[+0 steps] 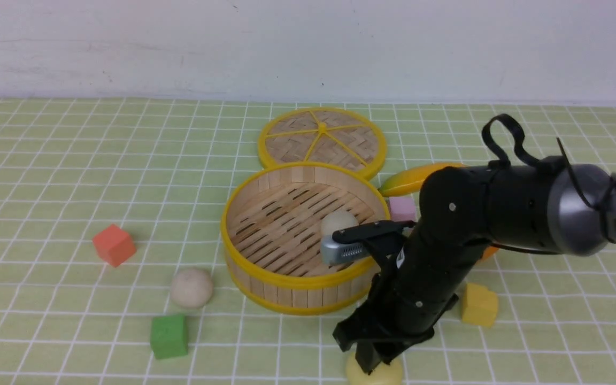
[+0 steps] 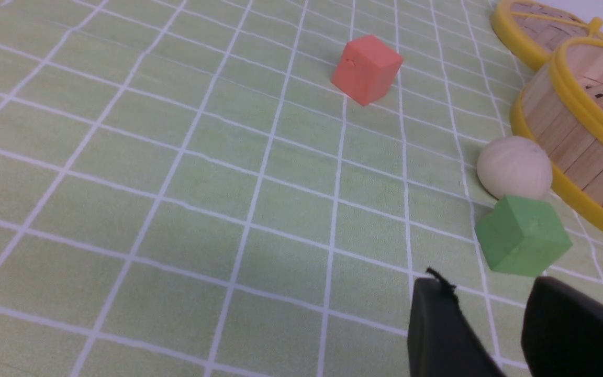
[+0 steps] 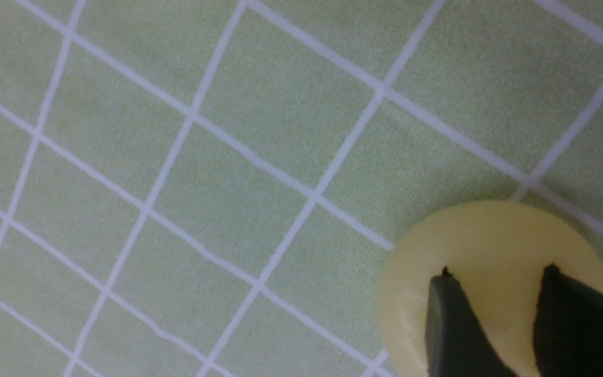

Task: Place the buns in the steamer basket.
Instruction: Use the right arm to grab a steamed stuffed bun, then use the right arm to put the steamed stuffed bun into the steamer

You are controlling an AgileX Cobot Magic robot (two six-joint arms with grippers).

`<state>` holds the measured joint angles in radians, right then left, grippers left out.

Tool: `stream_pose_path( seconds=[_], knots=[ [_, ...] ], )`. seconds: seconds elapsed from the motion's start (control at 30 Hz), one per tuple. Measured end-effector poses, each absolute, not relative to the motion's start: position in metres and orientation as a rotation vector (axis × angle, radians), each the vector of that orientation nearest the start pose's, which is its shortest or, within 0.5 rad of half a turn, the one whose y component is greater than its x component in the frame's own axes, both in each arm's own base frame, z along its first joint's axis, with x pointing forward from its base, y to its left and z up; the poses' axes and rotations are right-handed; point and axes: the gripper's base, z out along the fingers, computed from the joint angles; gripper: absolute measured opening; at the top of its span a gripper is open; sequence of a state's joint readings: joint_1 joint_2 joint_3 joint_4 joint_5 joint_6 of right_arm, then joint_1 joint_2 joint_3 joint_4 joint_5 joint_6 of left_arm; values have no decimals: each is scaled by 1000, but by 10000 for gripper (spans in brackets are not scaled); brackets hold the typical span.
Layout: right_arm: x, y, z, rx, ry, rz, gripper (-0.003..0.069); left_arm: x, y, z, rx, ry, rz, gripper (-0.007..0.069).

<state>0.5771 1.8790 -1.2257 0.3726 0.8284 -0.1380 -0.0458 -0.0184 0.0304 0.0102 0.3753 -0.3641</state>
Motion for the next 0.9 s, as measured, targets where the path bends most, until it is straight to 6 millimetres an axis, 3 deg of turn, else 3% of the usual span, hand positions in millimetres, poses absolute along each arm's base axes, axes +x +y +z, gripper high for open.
stream_pose_path(
  seconds=[0.1, 0.17, 0.23, 0.5, 0.8, 0.9],
  knots=[
    [290, 219, 179, -727, 2928, 498, 144, 52, -2, 170, -292, 1857, -272, 238],
    [289, 218, 179, -734, 2940, 497, 38, 52, -2, 170, -292, 1857, -272, 238],
    [289, 219, 179, -738, 2944, 498, 4, 52, -2, 170, -292, 1857, -272, 238],
    [294, 224, 201, -774, 2924, 524, 0, 52, -2, 170, -292, 1857, -272, 238],
    [329, 246, 285, -756, 2604, 610, 0, 52, -2, 170, -292, 1857, -272, 238],
    [343, 254, 291, -724, 2524, 615, 0, 52, -2, 170, -292, 1857, -272, 238]
  ],
)
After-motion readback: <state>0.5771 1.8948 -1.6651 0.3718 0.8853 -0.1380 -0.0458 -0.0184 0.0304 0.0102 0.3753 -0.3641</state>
